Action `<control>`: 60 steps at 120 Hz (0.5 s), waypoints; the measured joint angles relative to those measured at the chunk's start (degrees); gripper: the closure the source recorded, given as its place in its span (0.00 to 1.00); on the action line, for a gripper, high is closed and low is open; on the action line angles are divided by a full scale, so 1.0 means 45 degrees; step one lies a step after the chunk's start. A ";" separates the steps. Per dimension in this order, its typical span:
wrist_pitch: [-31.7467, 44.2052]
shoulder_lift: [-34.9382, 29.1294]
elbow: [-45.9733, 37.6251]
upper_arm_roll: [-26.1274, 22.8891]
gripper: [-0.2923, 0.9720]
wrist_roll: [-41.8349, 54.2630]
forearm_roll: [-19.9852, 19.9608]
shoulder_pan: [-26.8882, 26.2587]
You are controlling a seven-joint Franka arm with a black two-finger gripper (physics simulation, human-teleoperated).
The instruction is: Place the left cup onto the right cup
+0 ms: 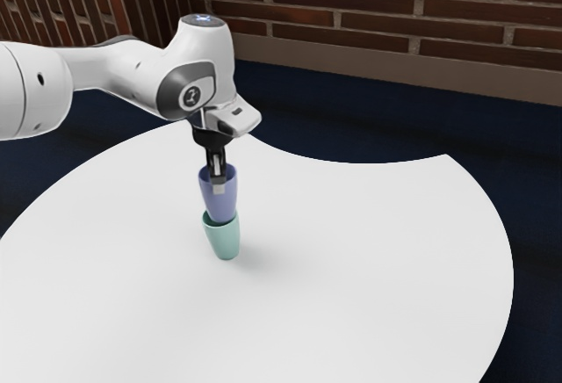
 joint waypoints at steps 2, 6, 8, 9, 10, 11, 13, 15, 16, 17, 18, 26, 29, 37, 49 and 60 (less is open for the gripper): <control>0.0015 -0.0021 -0.0040 0.0000 0.85 -0.0008 0.0003 -0.0002; 0.0047 -0.0048 -0.0106 0.0000 0.85 -0.0023 0.0016 -0.0001; 0.0063 -0.0057 -0.0129 0.0000 0.85 -0.0030 0.0024 0.0002; 0.0070 -0.0062 -0.0138 0.0000 0.85 -0.0034 0.0029 0.0003; 0.0077 -0.0068 -0.0145 0.0000 0.85 -0.0037 0.0033 0.0004; 0.0084 -0.0072 -0.0152 0.0000 0.85 -0.0041 0.0038 0.0005; 0.0098 -0.0077 -0.0162 0.0000 0.85 -0.0048 0.0045 0.0006; 0.0111 -0.0078 -0.0170 0.0000 0.85 -0.0054 0.0052 0.0007; 0.0117 -0.0078 -0.0173 0.0000 0.85 -0.0057 0.0055 0.0007; 0.0123 -0.0078 -0.0176 0.0000 0.85 -0.0061 0.0058 0.0008; 0.0129 -0.0078 -0.0178 0.0000 0.85 -0.0064 0.0060 0.0008; 0.0168 -0.0079 -0.0187 0.0000 0.85 -0.0088 0.0076 0.0008; 0.0179 -0.0079 -0.0189 0.0000 0.85 -0.0096 0.0080 0.0008; 0.0204 -0.0069 -0.0190 0.0000 0.85 -0.0116 0.0088 0.0008; 0.0228 -0.0061 -0.0191 0.0000 0.85 -0.0143 0.0094 0.0008; 0.0241 -0.0052 -0.0191 0.0000 0.84 -0.0157 0.0094 0.0008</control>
